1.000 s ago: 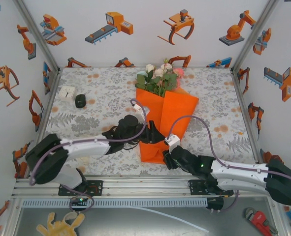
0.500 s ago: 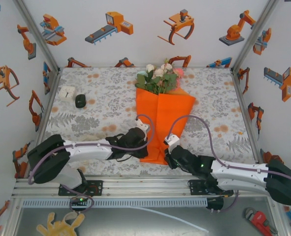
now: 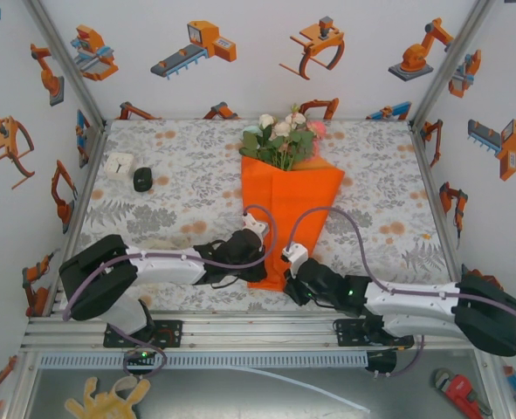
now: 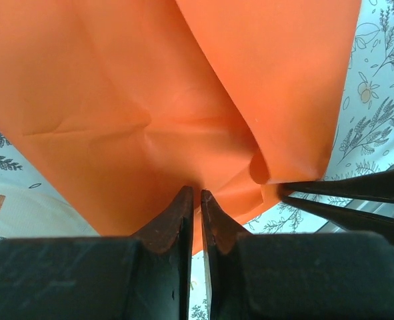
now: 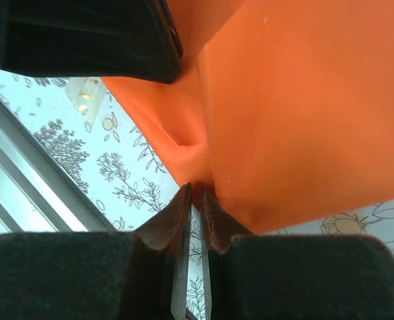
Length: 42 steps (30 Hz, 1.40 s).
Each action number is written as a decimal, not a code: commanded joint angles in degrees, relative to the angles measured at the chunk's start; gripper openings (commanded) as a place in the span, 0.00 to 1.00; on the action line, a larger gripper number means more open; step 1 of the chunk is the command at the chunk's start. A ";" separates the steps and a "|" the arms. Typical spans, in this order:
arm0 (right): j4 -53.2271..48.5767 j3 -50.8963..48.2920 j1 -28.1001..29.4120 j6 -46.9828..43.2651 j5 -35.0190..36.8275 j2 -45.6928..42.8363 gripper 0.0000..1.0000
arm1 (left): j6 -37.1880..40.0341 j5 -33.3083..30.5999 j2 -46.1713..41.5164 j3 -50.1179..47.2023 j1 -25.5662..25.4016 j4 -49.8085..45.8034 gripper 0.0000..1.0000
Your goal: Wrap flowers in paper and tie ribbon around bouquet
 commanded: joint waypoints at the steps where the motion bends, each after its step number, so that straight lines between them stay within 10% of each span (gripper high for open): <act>1: 2.44 1.53 0.25 0.35 -1.48 3.69 0.16 | -1.19 0.35 -0.76 -1.00 0.01 1.12 0.17; 12: 2.59 -1.48 0.30 1.07 1.24 -1.38 0.15 | 5.09 5.69 -13.27 1.98 2.54 3.73 0.30; 20: 2.83 -1.47 0.15 1.22 0.45 -2.58 0.14 | -0.27 12.99 3.44 15.89 4.46 4.41 0.35; 30: -2.12 0.72 -1.57 3.79 -2.48 -11.13 0.13 | -5.12 7.50 6.38 5.03 6.33 9.22 0.28; 38: -8.80 11.77 -33.94 16.26 -22.32 -8.06 0.11 | -6.75 8.51 7.23 3.12 6.33 12.43 0.27; 42: 12.43 14.00 -49.77 27.26 -41.21 9.52 0.08 | -7.76 8.76 7.74 2.27 6.27 13.76 0.27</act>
